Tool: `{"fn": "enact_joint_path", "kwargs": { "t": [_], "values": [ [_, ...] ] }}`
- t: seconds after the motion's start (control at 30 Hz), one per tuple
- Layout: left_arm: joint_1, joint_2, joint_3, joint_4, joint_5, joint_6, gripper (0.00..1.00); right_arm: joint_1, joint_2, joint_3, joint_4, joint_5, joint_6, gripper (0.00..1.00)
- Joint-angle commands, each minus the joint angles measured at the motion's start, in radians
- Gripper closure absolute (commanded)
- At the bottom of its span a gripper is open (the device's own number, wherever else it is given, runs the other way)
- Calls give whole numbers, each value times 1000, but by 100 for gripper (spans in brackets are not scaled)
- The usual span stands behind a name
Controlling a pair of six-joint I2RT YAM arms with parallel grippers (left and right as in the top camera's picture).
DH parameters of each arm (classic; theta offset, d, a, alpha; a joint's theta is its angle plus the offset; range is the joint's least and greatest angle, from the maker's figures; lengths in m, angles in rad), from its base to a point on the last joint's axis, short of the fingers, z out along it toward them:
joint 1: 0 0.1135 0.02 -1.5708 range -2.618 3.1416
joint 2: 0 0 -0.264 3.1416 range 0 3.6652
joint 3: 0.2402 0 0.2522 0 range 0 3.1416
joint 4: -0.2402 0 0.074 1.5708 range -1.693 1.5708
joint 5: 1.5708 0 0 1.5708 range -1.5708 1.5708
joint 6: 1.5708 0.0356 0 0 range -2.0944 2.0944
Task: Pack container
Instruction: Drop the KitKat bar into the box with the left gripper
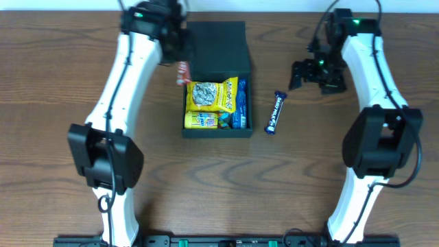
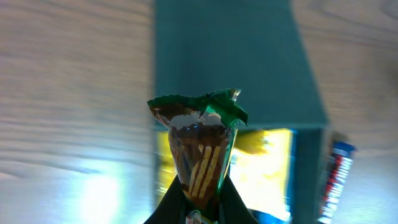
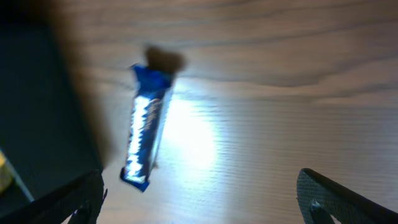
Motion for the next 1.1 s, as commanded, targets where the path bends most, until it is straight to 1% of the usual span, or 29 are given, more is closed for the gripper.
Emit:
{"fn": "enact_joint_path", "kwargs": {
  "t": [0.0,0.13,0.27,0.37,0.6,0.63,0.67,0.7,0.73,0.77,0.87,0.97,1.0,1.07],
  "values": [
    [-79,-4,-15,7,2,-169,94,-79,-12,-4,10,2,51,2],
    [-196,-2,-86,53,-85,-208,94,-153,-12,-4,10,-21,49,2],
    [-265,2,-157,98,-95,-240,94,-182,-12,-4,11,-21,45,2],
    [-299,15,-201,135,-99,-266,94,-187,-12,-4,14,-21,26,2],
    [-332,70,-209,169,-99,-259,94,-187,-12,-4,14,-21,4,2],
    [-334,77,-209,171,-99,-264,86,-187,-12,-4,13,-21,4,2],
    [-334,87,-209,172,-100,-274,59,-187,-12,-4,12,-21,4,2],
    [-334,88,-209,174,-99,-275,36,-186,-12,-4,10,-21,3,2],
    [-334,90,-209,175,-100,-278,16,-186,-12,-4,9,-22,2,2],
    [-332,90,-209,183,-100,-277,5,-186,-12,-4,5,-23,0,3],
    [-321,64,-194,199,-100,-264,5,-185,-12,-4,-15,-73,-26,9],
    [-305,25,-139,183,-106,-211,5,-165,-12,-4,-45,-77,-34,9],
    [-298,6,-117,172,-122,-196,5,-153,-12,-4,-52,-77,-33,9],
    [-270,-43,-71,131,-203,-180,5,-115,-12,-4,-61,-77,-40,9]
  ]
}}
